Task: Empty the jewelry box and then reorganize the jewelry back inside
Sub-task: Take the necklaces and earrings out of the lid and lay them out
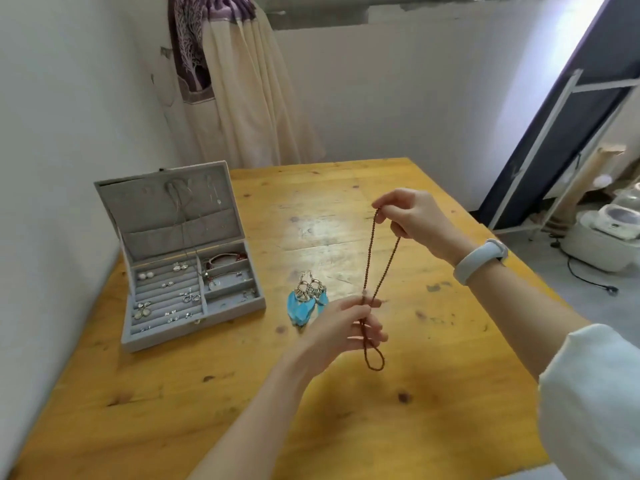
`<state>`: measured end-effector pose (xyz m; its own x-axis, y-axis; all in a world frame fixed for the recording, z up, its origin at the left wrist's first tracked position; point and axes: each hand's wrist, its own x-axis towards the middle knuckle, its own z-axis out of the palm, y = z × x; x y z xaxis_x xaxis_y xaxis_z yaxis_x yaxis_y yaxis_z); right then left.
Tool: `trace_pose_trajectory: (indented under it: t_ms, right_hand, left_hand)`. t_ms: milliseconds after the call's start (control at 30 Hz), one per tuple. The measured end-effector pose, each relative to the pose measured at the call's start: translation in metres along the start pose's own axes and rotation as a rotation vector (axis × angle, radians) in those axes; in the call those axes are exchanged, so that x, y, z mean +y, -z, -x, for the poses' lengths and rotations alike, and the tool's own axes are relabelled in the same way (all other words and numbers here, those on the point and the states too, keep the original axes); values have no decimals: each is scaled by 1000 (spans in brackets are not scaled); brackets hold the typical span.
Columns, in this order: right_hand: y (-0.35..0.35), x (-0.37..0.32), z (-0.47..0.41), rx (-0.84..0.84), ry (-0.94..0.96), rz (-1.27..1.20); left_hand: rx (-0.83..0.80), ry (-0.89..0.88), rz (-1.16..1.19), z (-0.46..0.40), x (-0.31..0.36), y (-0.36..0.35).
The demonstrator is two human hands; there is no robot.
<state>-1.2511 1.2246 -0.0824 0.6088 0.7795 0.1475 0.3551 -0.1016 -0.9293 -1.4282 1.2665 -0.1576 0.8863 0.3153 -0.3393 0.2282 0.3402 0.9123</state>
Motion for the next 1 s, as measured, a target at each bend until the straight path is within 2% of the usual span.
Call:
trace_pose_trajectory:
  t_ms: [133,300,400,667,733,833,1000]
  right_hand:
    - [-17,63,-15,-6,-111,135]
    - [-43,105,-33,-42,-73,266]
    - [-56,112,-46,-82,-13,322]
    - [-68,122,-41,-79,150,470]
    - [-66,127,-25,-90,223,525]
    - [-67,130,-3,-220,282,706]
    - [-72,127,0,-438,169,958]
  left_hand:
    - [231,57,-174,1,-22,2]
    - [441,-177,-856,3,-31,6]
    - [479,-283,-1045,4,-32,7]
    - [430,-372,-1279,5,-43,17]
    - [412,-449,-1339,9,-44,23]
    - [337,-504,-1475,15,-51,32]
    - [121,-453,-1652,26,-64,39]
